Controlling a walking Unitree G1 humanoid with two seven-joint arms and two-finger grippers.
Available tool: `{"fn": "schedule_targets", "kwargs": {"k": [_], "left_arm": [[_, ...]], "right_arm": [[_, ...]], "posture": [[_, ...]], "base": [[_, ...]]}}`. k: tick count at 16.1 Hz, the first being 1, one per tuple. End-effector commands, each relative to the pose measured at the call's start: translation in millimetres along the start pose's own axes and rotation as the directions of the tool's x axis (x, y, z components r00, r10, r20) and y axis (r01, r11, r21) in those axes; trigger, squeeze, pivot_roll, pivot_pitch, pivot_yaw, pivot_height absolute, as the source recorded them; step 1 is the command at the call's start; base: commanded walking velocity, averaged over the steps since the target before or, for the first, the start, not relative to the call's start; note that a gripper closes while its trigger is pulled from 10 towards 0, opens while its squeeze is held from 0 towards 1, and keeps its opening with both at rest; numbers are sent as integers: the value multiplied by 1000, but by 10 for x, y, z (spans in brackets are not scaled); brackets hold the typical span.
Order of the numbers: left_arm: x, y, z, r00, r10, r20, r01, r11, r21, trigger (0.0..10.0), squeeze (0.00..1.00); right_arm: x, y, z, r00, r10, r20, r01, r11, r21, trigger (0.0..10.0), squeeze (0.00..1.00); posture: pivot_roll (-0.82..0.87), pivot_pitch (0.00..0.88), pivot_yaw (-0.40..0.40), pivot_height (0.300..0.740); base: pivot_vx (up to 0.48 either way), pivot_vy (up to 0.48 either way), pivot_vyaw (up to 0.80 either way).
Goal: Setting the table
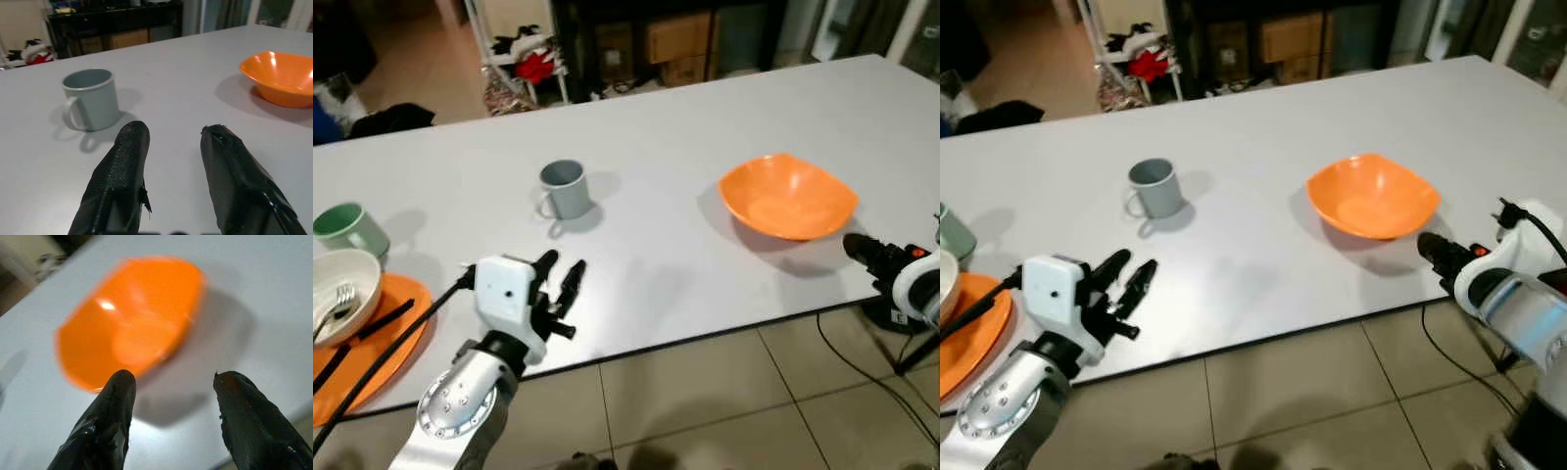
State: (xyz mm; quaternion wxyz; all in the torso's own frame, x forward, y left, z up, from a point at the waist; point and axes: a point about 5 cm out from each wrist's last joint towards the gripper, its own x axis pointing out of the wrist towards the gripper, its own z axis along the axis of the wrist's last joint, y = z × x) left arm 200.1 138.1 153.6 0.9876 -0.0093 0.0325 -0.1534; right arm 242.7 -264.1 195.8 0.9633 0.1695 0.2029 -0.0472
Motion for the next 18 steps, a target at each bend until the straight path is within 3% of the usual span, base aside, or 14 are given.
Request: {"fn": "schedule_targets", "kwargs": {"k": [1,2,4,8,10,11,12,15,18], "left_arm": [[-13,33,46,999,29,23,-29,999,18,10000,0],[-25,45,55,998,55,28,-55,998,18,10000,0],[-75,56,77,995,90,36,-91,996,22,10000,0],[-152,92,68,986,161,32,-162,985,60,10000,0],[-185,113,59,980,196,30,-197,978,65,10000,0],[-208,125,42,977,214,23,-215,975,58,10000,0],[-241,143,-1,971,238,-4,-237,970,57,10000,0],[-255,144,-19,972,233,-17,-230,966,121,10000,0],[-262,139,-3,976,219,-15,-216,969,123,10000,0]], "right_arm": [[-27,219,39,991,127,49,-124,990,-73,10000,0],[-73,392,17,970,223,98,-213,971,-106,10000,0],[-149,765,-192,927,374,37,-353,900,-256,10000,0],[-87,1037,-598,881,473,-17,-445,816,-369,10000,0],[-91,1047,-684,878,479,-19,-451,811,-373,10000,345],[-95,1034,-709,882,470,-12,-434,804,-406,10000,894],[-92,1015,-733,883,469,-7,-423,790,-444,10000,1000],[-59,973,-763,876,483,16,-410,760,-505,10000,1000],[-45,954,-801,878,478,26,-400,763,-507,10000,1000]], "posture": [[-121,49,105,740],[-115,49,103,740],[-109,49,100,740],[-79,49,77,740],[-76,48,74,740],[-78,47,72,740],[-80,47,70,740],[-70,43,62,740],[-65,39,74,740]], "base": [[0,0,0],[0,0,0],[0,0,0],[0,-382,0],[0,-424,800],[0,0,800],[0,0,800],[0,0,800],[0,0,800]]}}
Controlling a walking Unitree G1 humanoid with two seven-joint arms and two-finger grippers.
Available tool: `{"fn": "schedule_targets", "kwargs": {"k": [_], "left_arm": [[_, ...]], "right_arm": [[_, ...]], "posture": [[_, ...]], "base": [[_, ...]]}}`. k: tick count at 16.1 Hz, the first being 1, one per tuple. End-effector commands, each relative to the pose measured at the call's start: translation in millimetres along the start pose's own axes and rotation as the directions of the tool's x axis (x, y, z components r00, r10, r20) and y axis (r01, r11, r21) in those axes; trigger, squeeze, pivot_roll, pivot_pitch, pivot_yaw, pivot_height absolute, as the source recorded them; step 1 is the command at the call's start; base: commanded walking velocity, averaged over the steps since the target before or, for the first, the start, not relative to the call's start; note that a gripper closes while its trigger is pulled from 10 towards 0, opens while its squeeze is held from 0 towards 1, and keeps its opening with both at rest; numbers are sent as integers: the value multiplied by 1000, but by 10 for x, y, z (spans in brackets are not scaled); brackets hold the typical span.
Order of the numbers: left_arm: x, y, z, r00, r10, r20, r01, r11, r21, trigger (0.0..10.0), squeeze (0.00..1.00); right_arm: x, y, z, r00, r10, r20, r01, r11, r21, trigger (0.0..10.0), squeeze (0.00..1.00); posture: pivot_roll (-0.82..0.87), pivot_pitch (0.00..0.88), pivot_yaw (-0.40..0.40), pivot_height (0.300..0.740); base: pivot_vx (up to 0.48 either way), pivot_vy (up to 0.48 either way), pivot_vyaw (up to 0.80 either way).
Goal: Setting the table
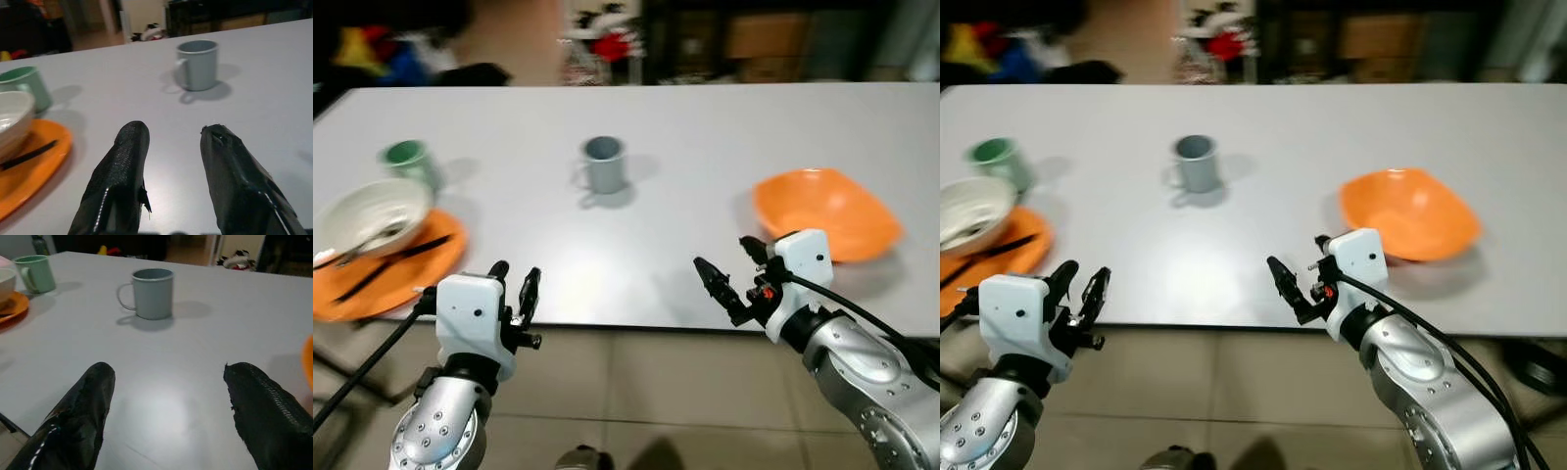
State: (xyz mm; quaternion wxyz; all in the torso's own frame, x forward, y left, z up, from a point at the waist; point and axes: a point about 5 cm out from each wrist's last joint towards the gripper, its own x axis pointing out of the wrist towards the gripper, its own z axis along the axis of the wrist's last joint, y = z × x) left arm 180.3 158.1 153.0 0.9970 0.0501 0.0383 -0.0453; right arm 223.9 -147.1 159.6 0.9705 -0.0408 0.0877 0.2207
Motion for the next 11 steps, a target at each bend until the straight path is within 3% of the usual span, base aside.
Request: {"fn": "schedule_targets", "kwargs": {"k": [1,5,7,11], "left_arm": [[-29,11,-3,1000,-2,-8,2,1000,12,10000,0],[-10,10,-4,1000,-19,5,19,998,56,10000,0],[38,24,17,999,-16,32,14,998,65,10000,0],[61,-9,-20,998,-44,33,42,997,60,10000,0]], "right_arm": [[-6,5,-39,1000,-11,1,11,1000,3,10000,1000],[-63,15,-155,998,-54,-12,56,990,128,10000,1000],[-95,-36,-201,987,-160,-15,159,961,227,10000,1000],[-149,10,-244,987,-157,-25,158,962,223,10000,1000]], "posture": [[-66,38,78,740],[-70,32,88,740],[-89,30,105,740],[-109,35,122,740]], "base": [[0,0,800],[0,0,800],[0,0,800],[0,0,800]]}}
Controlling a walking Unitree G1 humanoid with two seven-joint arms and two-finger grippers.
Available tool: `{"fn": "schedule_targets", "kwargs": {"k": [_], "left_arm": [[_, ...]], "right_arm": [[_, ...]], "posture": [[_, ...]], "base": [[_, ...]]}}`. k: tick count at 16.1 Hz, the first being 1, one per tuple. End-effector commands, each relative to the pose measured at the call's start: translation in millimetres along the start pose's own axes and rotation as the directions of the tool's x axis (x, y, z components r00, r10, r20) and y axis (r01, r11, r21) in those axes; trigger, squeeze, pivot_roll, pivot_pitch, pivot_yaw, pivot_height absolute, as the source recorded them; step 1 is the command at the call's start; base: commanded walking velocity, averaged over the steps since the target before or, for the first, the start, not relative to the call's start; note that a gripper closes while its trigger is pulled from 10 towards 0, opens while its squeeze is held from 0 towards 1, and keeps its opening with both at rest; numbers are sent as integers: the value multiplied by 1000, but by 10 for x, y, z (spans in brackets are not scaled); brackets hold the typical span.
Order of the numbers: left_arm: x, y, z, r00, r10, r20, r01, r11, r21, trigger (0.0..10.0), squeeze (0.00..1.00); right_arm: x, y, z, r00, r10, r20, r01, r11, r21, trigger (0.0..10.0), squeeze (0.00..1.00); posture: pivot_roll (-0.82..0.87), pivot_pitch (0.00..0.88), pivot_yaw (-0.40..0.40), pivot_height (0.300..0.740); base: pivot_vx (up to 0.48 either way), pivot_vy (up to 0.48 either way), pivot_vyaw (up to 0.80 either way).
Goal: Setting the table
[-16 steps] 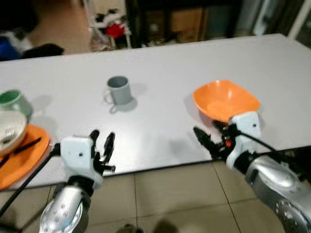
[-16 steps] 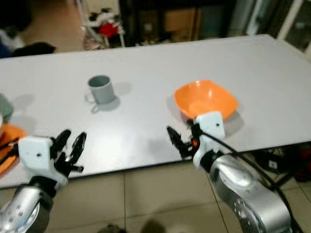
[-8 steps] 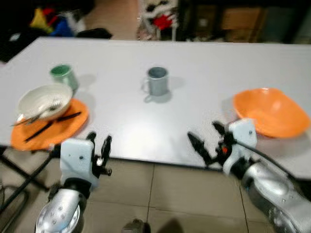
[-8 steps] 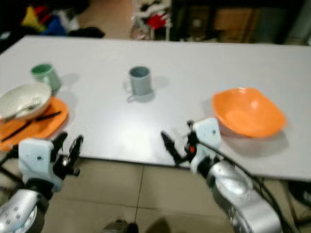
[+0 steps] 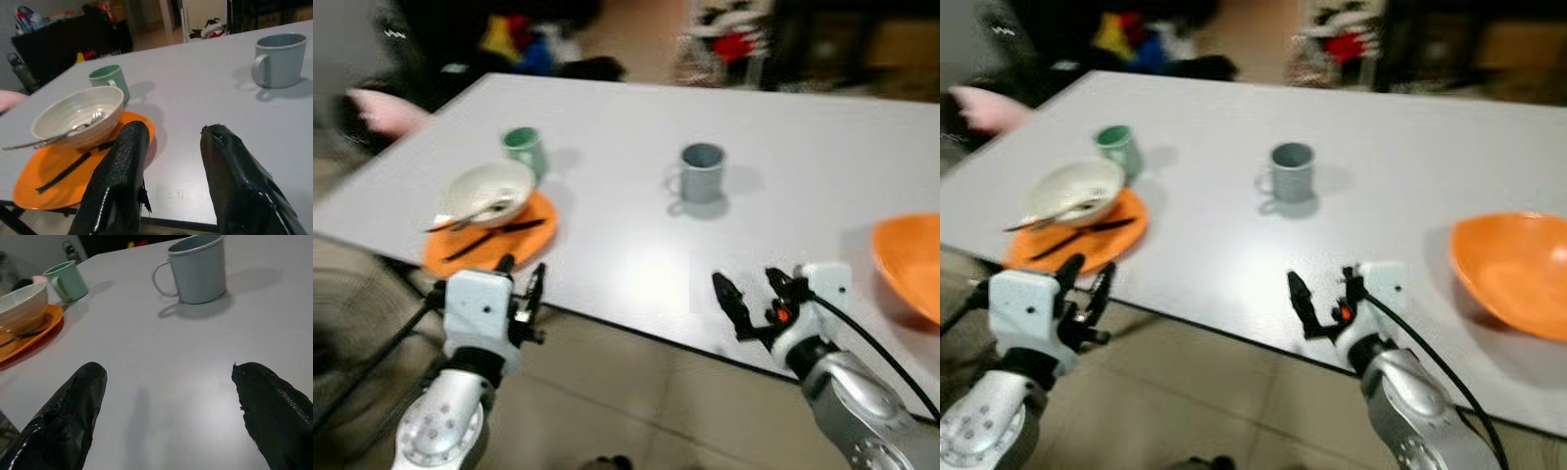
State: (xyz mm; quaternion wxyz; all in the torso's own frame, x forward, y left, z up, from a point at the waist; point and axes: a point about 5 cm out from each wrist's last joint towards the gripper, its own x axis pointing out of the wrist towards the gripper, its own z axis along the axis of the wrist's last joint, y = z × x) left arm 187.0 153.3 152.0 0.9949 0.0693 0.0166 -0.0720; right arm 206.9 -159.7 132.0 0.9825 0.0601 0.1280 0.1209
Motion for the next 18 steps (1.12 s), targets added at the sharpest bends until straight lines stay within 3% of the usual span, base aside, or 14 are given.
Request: {"fn": "schedule_targets", "kwargs": {"k": [1,8,13,18], "left_arm": [[-22,25,-30,1000,1,-15,-1,1000,14,10000,0],[-160,-15,-60,999,-5,-46,5,1000,-16,10000,0],[-172,-3,-46,999,1,-44,-1,1000,-4,10000,0],[-165,25,-23,999,0,-43,0,1000,5,10000,0]], "right_arm": [[-5,62,64,999,43,29,-43,999,-13,10000,1000],[50,186,31,983,181,-18,-181,983,-20,10000,1000],[78,181,17,981,191,-19,-191,981,-17,10000,1000],[84,180,7,984,178,-13,-178,984,3,10000,1000]], "posture": [[-108,37,118,740],[-73,43,80,740],[-66,45,77,740],[-63,48,85,740]], "base": [[0,0,800],[0,0,800],[0,0,800],[0,244,640]]}}
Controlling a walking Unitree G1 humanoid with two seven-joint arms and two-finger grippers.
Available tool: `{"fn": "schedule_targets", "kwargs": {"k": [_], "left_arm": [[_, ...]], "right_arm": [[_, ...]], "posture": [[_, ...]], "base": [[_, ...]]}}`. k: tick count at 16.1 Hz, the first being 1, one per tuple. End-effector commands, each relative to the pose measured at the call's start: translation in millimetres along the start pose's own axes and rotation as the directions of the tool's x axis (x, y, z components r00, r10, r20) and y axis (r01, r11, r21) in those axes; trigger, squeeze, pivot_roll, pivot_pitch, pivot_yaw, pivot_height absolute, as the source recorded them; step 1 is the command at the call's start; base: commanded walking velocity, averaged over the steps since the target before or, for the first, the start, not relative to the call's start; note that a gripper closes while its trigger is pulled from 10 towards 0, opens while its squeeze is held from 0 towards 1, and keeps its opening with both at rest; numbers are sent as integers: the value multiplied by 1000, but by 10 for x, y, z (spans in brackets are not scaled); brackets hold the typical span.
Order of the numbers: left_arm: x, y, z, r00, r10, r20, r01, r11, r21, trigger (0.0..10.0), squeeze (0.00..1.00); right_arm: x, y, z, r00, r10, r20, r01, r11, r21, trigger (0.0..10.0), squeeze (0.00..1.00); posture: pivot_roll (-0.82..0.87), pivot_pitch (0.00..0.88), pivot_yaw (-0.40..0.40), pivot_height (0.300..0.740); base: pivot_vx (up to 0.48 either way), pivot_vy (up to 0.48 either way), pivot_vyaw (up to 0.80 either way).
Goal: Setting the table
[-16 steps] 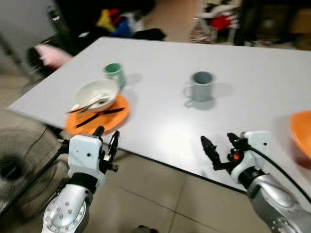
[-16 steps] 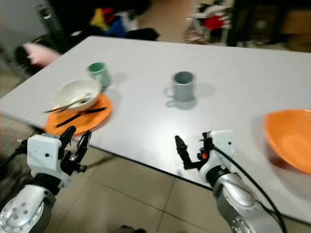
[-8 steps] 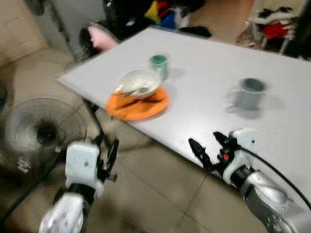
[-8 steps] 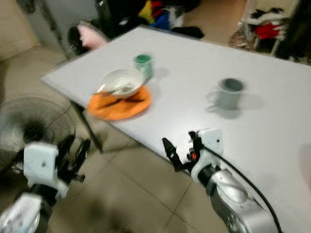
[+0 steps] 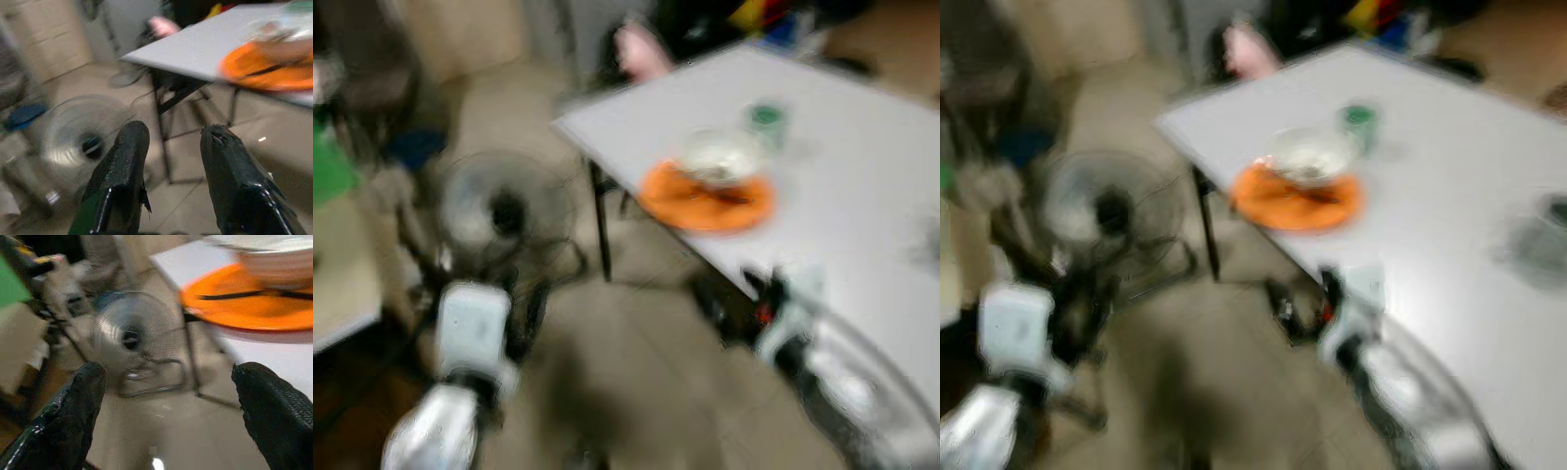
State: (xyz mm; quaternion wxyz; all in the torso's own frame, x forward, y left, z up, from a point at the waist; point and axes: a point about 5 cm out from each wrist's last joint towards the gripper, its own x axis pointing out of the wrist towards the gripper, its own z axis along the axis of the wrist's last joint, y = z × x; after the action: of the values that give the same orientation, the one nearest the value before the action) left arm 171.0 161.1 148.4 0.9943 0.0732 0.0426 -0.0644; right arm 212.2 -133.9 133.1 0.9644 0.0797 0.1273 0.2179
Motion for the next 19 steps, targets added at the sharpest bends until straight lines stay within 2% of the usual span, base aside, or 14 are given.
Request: {"fn": "schedule_targets", "kwargs": {"k": [1,2,3,9,18,19], "left_arm": [[9,-13,38,1000,-10,13,9,1000,3,10000,0],[17,-3,47,1000,-8,15,7,1000,5,10000,0],[23,8,55,1000,-5,17,5,1000,6,10000,0],[33,62,83,1000,10,19,-11,1000,10,10000,0],[45,111,85,1000,22,9,-22,1000,-7,10000,0],[51,112,86,1000,18,6,-18,1000,-24,10000,31]], "right_arm": [[-37,-50,6,1000,-24,-1,24,1000,-6,10000,616],[-35,-49,5,1000,-25,-1,25,1000,2,10000,133],[-33,-50,4,1000,-30,-3,30,1000,10,10000,0],[-10,-28,25,1000,-27,2,27,997,72,10000,0],[19,-12,33,1000,-15,-11,16,996,91,10000,0],[24,-12,35,1000,-14,-12,15,996,92,10000,0]], "posture": [[-64,49,85,740],[-64,49,85,740],[-63,49,86,740],[-59,56,80,740],[-54,58,75,740],[-53,59,74,740]], "base": [[0,244,0],[0,244,0],[0,244,0],[0,245,0],[0,267,0],[0,311,0]]}}
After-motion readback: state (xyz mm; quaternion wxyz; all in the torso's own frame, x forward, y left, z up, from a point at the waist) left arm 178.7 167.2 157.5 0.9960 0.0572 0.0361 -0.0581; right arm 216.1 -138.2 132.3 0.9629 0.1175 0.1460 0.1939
